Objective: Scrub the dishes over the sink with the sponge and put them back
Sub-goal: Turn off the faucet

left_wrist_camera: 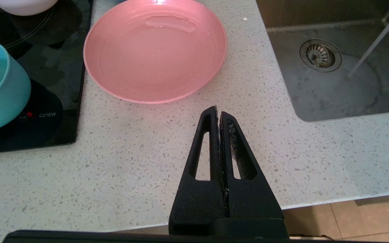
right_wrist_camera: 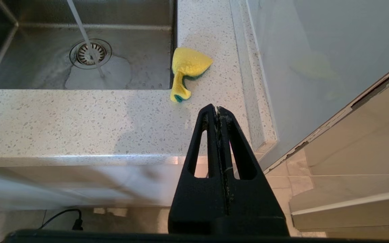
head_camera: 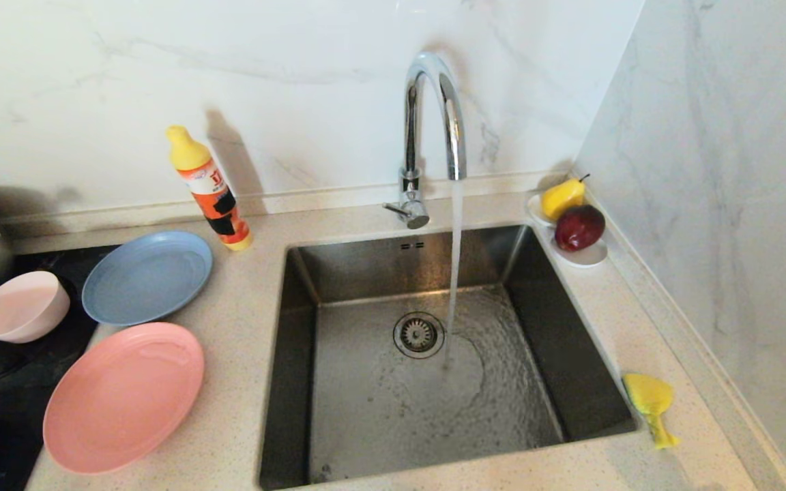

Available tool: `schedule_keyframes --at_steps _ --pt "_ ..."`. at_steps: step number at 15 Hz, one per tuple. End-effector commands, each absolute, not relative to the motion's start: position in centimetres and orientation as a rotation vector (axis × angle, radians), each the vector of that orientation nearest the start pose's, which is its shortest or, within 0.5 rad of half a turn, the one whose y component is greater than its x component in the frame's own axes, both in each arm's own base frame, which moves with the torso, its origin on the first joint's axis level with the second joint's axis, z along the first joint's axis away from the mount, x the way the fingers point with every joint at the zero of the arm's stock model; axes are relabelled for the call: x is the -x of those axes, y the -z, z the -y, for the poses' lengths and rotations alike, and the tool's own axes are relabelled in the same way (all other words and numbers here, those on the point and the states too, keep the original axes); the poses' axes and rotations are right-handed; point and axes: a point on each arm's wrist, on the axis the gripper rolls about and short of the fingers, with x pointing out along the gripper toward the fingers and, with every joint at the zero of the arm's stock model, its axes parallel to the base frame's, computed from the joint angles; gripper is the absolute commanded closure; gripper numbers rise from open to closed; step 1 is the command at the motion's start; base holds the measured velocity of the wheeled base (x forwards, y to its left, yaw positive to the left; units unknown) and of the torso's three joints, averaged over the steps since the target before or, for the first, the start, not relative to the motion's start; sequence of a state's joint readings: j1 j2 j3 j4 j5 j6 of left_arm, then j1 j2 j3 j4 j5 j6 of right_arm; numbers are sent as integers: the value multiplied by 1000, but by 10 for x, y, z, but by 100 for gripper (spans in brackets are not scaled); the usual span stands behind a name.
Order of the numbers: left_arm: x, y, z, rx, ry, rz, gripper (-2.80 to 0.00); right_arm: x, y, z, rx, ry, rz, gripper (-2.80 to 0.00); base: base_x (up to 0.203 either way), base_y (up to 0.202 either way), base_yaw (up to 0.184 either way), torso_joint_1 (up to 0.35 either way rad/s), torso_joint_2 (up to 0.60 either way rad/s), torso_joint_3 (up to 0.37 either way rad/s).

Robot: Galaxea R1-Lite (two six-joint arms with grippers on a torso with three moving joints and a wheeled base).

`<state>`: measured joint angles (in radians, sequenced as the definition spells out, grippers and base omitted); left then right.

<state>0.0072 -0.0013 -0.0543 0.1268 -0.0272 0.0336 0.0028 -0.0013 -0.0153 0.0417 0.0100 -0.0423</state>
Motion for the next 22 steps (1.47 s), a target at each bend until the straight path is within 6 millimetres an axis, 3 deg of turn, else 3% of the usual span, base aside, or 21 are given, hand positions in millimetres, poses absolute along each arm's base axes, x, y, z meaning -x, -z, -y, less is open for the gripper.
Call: schedule_keyframes --at_steps 1,11,13,15,17,19,22 --pt "28 -78 1 -32 21 -72 0 24 -75 0 43 -14 -27 0 0 0 0 0 0 0" --pt "27 -76 1 -47 12 -68 0 24 -75 0 43 -13 -27 0 0 0 0 0 0 0" --pt "35 -105 1 -47 32 25 0 24 -75 0 40 -13 -26 0 0 0 0 0 0 0" --pt "40 -156 3 -37 116 75 0 24 -75 0 38 -13 -27 0 0 0 0 0 0 0" --pt "23 -201 6 6 255 21 0 24 -75 0 38 -13 -26 0 0 0 0 0 0 0" --pt "-12 -234 9 65 409 -84 0 24 -75 0 38 -13 -26 0 0 0 0 0 0 0" --pt "-80 -251 13 156 626 -241 0 24 -75 0 39 -13 -26 0 0 0 0 0 0 0"
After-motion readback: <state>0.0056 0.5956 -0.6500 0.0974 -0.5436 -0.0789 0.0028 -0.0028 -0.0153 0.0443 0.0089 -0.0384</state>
